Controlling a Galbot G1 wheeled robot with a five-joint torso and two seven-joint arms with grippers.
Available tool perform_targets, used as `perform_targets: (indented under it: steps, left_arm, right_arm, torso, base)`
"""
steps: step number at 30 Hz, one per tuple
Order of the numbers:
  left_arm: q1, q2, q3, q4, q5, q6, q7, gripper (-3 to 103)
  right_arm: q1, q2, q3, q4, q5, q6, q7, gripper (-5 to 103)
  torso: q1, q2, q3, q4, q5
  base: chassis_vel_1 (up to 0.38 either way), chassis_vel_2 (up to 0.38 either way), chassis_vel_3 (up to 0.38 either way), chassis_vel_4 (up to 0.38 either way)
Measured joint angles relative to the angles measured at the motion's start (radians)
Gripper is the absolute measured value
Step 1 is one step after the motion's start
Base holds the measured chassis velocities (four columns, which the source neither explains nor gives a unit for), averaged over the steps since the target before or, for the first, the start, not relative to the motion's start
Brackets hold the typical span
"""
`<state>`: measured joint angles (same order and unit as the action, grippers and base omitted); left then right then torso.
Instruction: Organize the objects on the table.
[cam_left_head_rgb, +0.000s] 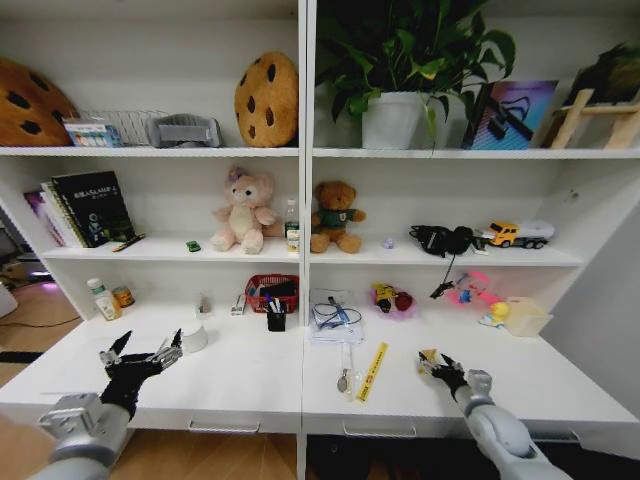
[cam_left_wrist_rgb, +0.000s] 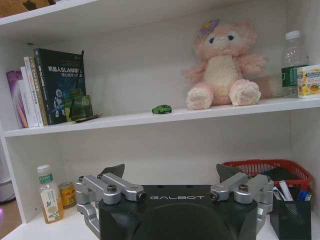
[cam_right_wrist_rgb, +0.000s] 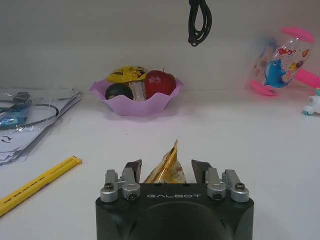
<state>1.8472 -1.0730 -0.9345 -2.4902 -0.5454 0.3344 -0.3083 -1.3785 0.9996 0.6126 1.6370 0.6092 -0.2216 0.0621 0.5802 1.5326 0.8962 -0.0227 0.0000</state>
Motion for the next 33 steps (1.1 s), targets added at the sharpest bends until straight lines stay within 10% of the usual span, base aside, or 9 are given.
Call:
perform_targets:
  steps: [14,26,33]
  left_arm:
    - [0.0,0.0,0.0,0.0,0.0,0.0,0.0,100]
    - [0.0,0.0,0.0,0.0,0.0,0.0,0.0,100]
    - [0.0,0.0,0.0,0.0,0.0,0.0,0.0,100]
  right_arm:
    - [0.01,-0.004,-0.004,-0.01,0.016,0.004,-0.01,4]
    - [0.037,-0.043,0.034,0.029,0.075,-0.006,-0.016,0]
    - [0.402,-0.074,-0.146,-0.22,0.102,0.092,-0.112,0]
  torso:
    - [0.0,0.0,0.0,0.0001,0.0001]
    - [0.0,0.0,0.0,-0.0003,0.0001]
    - [0.0,0.0,0.0,0.0003,0.0002]
  base:
    - [0.0,0.0,0.0,0.0]
    - [0.0,0.0,0.0,0.0]
    - [0.0,0.0,0.0,0.0]
